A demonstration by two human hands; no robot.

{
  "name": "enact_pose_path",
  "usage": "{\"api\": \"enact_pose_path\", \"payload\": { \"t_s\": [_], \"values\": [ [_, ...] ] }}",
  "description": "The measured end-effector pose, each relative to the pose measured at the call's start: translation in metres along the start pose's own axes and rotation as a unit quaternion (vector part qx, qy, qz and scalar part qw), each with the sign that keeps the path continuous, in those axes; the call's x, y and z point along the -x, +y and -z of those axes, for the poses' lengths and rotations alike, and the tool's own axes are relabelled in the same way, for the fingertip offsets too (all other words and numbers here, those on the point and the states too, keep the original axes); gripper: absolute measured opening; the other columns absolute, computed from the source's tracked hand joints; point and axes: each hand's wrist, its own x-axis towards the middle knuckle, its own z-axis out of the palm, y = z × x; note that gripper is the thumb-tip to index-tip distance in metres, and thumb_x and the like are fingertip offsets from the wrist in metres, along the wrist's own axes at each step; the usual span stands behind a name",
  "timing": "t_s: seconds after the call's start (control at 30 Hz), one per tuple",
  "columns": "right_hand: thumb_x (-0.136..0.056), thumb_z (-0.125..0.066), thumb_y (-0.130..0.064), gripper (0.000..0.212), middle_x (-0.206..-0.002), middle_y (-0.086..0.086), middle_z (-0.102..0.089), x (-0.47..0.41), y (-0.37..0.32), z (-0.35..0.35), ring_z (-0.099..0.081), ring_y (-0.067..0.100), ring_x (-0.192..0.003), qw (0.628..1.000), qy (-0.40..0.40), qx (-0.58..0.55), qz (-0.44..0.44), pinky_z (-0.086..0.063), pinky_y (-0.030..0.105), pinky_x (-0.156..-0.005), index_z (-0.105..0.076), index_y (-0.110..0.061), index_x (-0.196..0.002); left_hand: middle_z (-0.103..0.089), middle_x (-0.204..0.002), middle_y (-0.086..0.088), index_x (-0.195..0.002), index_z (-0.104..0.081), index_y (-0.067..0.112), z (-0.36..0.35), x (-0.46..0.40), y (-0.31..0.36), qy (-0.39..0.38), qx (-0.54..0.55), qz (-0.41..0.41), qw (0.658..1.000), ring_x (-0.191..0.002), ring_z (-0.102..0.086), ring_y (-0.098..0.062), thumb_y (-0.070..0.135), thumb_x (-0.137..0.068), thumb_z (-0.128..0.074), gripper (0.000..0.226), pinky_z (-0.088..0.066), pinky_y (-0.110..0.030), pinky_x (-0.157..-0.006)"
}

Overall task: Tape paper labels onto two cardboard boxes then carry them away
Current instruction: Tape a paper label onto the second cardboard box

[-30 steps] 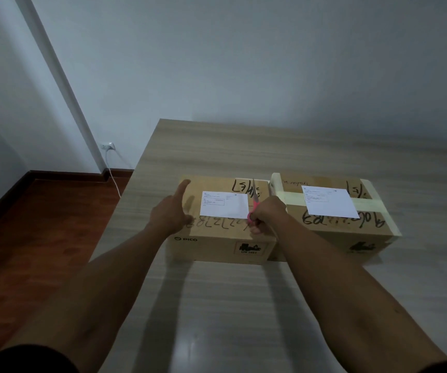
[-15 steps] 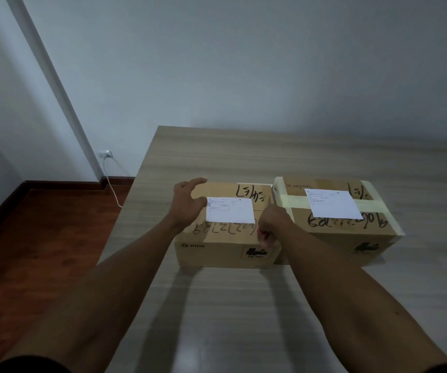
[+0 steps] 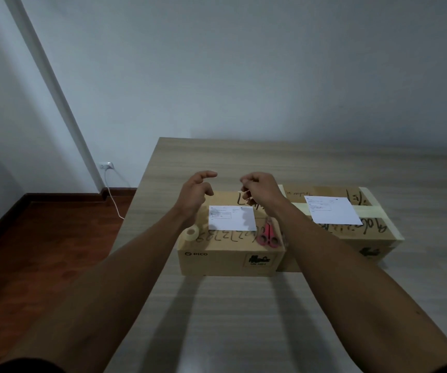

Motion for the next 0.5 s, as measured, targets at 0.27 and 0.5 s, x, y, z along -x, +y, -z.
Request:
{"api": "enact_pose_path", "payload": {
  "t_s": [0.27, 0.5],
  "values": [
    [-0.1, -0.059, -0.007, 0.018, -0.093, 0.011, -0.07, -0.005, -0.013, -0.006, -0.068, 0.019, -0.075, 0.989, -0.043, -0.135, 0.034, -0.054, 0.032, -0.062, -0.074, -0.008, -0.111, -0.014, -0.153, -0.004, -0.133, -0.054, 0.044, 0.005, 0.002, -0.022, -0.038, -0.259, -0.18, 0.948, -0.136, -0.036, -0.029, -0.006, -0.08, -0.053, 0.074, -0.044, -0.016, -0.091],
    [-0.098, -0.065, -0.01, 0.015, -0.101, 0.012, -0.074, -0.006, -0.007, -0.002, -0.07, 0.017, -0.079, 0.99, -0.061, -0.118, 0.033, -0.056, 0.029, -0.062, -0.075, -0.007, -0.109, -0.007, -0.159, -0.004, -0.14, -0.053, 0.042, 0.006, 0.012, -0.027, -0.034, -0.318, -0.184, 0.929, -0.11, -0.04, -0.013, -0.007, -0.08, -0.052, 0.077, -0.051, -0.05, -0.098]
  ]
}}
